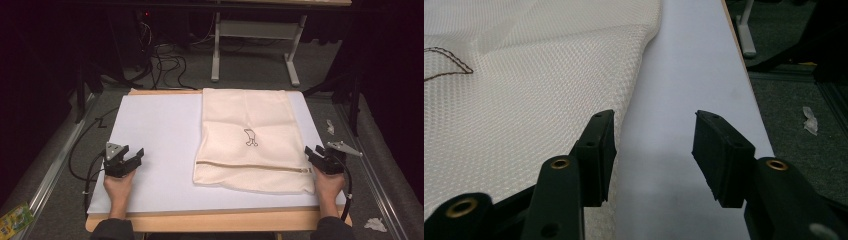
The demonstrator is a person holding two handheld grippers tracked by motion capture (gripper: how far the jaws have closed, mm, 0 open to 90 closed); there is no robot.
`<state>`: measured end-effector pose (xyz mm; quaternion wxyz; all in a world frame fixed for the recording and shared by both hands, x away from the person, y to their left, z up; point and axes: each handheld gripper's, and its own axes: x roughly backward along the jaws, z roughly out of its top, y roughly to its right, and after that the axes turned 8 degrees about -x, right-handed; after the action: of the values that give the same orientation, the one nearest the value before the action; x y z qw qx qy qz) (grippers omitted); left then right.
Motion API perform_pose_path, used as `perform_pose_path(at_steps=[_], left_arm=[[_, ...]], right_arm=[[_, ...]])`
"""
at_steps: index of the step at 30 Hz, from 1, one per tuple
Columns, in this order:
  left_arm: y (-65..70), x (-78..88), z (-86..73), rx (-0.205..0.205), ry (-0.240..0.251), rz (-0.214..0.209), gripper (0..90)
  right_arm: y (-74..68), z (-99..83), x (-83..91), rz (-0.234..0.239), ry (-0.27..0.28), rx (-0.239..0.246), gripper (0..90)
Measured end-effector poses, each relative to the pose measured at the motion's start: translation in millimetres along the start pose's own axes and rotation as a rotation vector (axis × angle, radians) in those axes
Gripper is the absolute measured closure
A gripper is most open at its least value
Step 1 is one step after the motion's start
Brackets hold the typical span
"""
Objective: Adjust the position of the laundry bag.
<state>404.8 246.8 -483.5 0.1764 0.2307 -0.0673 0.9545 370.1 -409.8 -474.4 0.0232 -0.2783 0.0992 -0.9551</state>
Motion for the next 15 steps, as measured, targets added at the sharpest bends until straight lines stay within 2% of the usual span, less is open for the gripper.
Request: perform_pose_path(at_steps=[15], left_arm=[[0.4, -1.2, 0.9, -0.010, -0.007, -0.011, 39.4]], right_arm=[[1.3, 0.2, 0.4, 0.002, 0.002, -0.018, 51.1]])
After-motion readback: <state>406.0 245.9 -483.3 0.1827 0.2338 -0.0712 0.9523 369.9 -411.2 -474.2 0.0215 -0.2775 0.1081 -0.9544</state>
